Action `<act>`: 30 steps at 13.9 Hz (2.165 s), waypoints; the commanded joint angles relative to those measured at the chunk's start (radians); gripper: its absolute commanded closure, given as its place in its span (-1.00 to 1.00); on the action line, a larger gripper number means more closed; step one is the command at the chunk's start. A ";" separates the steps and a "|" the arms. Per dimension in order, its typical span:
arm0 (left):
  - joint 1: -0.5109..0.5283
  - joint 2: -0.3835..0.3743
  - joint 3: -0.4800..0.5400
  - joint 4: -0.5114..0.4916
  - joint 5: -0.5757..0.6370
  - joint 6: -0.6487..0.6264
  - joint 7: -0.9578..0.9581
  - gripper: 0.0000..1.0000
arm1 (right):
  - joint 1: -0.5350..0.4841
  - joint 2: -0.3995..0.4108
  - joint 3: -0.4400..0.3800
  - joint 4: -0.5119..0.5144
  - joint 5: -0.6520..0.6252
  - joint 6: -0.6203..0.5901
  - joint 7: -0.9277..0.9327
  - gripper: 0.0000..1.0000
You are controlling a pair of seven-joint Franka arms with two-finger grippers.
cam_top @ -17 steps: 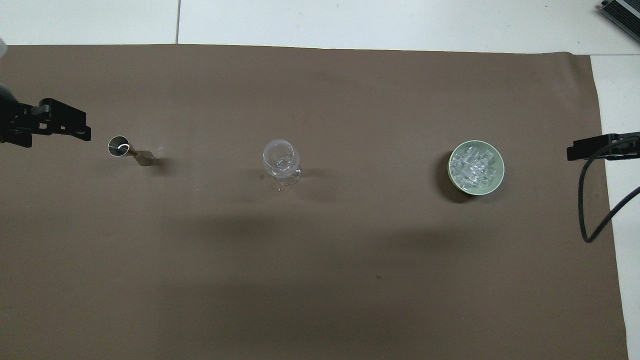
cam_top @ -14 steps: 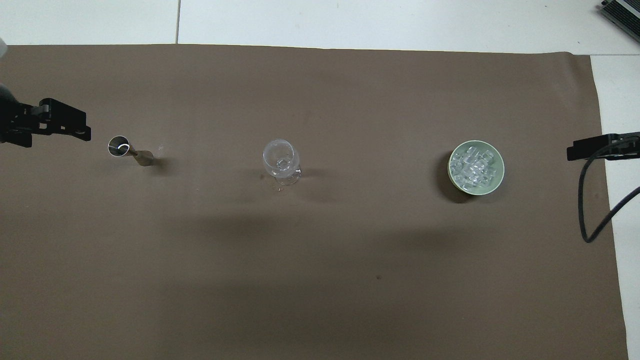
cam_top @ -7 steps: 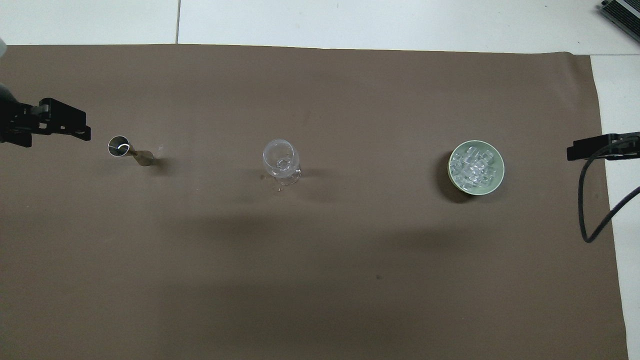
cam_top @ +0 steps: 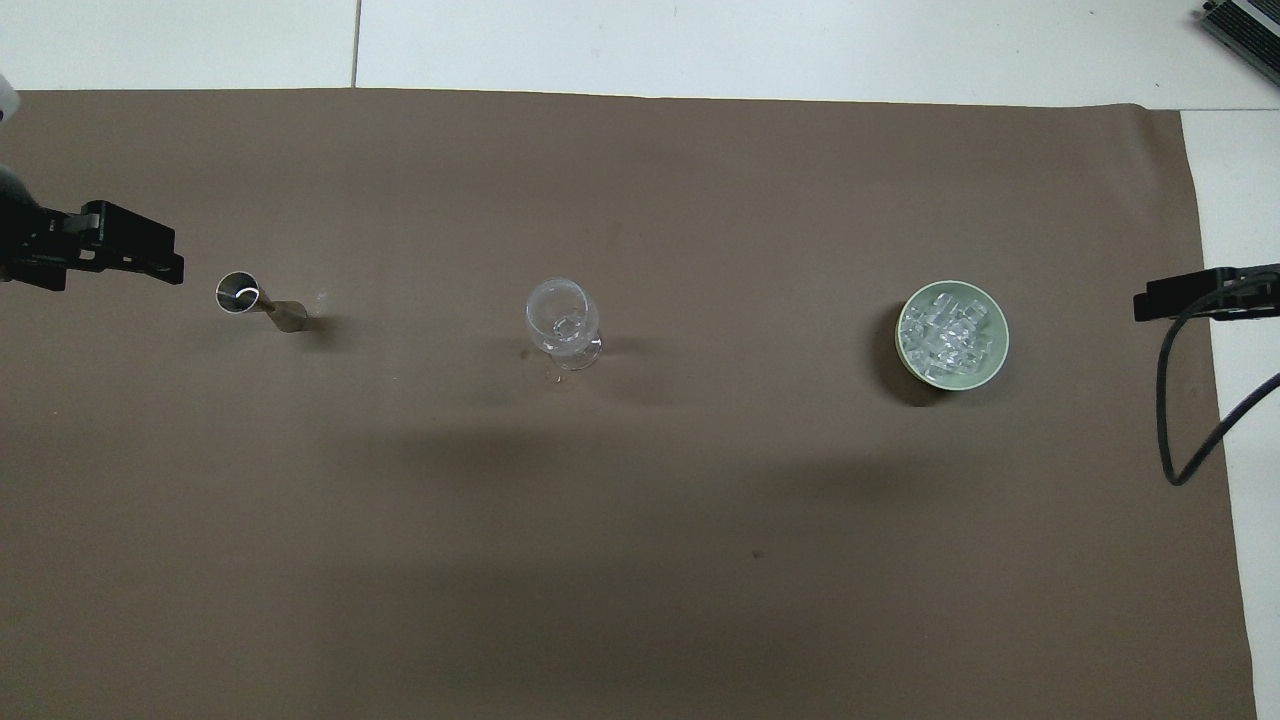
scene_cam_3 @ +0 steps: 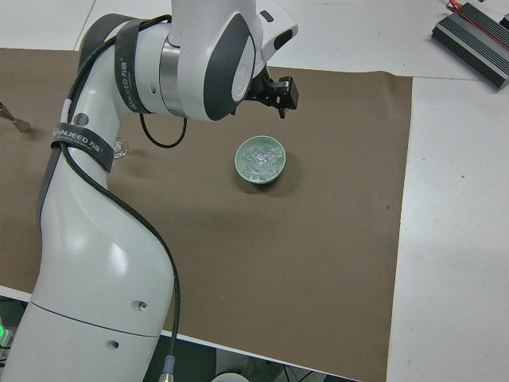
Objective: Pour wine and add ice with both arms
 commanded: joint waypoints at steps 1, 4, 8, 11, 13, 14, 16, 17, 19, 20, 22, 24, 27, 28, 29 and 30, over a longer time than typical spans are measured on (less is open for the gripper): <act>0.009 -0.006 -0.002 -0.008 -0.007 0.026 0.067 -1.00 | 0.000 -0.014 -0.001 -0.009 0.008 0.005 0.019 -1.00; 0.016 -0.004 -0.002 -0.013 -0.016 0.038 0.196 -1.00 | 0.000 -0.014 -0.001 -0.009 0.008 0.005 0.019 -1.00; 0.025 0.005 0.002 -0.024 -0.071 0.069 0.421 -1.00 | 0.002 -0.014 -0.001 -0.009 0.008 0.005 0.019 -1.00; 0.081 0.015 0.002 -0.051 -0.167 0.072 0.613 -1.00 | 0.002 -0.014 -0.001 -0.009 0.008 0.005 0.019 -1.00; 0.120 0.035 0.002 -0.063 -0.209 0.061 0.678 -1.00 | 0.000 -0.014 -0.001 -0.009 0.008 0.005 0.019 -1.00; 0.126 0.031 0.002 -0.091 -0.219 0.069 0.743 -1.00 | 0.000 -0.014 -0.001 -0.009 0.008 0.005 0.019 -1.00; 0.199 0.034 0.002 -0.152 -0.315 0.079 0.884 -1.00 | 0.000 -0.014 -0.001 -0.009 0.008 0.005 0.019 -1.00; 0.233 0.042 0.002 -0.175 -0.356 0.087 0.997 -1.00 | 0.002 -0.014 -0.001 -0.009 0.008 0.005 0.019 -1.00; 0.285 0.072 0.002 -0.189 -0.371 0.108 1.221 -1.00 | 0.000 -0.014 -0.001 -0.009 0.008 0.005 0.019 -1.00; 0.314 0.089 0.002 -0.194 -0.392 0.110 1.297 -1.00 | 0.000 -0.014 -0.001 -0.009 0.008 0.005 0.019 -1.00; 0.362 0.132 0.002 -0.195 -0.453 0.119 1.468 -1.00 | 0.000 -0.014 -0.001 -0.009 0.008 0.005 0.019 -1.00; 0.404 0.192 0.002 -0.197 -0.528 0.157 1.654 -1.00 | 0.000 -0.014 -0.001 -0.009 0.008 0.005 0.019 -1.00; 0.460 0.262 -0.003 -0.244 -0.680 0.142 1.828 -1.00 | 0.002 -0.014 -0.001 -0.009 0.008 0.005 0.019 -1.00; 0.471 0.284 -0.003 -0.249 -0.715 0.138 1.891 -1.00 | 0.000 -0.014 -0.001 -0.009 0.008 0.005 0.019 -1.00; 0.476 0.305 -0.003 -0.249 -0.733 0.126 1.947 -1.00 | 0.000 -0.014 -0.001 -0.009 0.008 0.005 0.019 -1.00; 0.480 0.325 -0.003 -0.249 -0.766 0.107 1.983 -1.00 | 0.000 -0.014 -0.001 -0.009 0.008 0.005 0.019 -1.00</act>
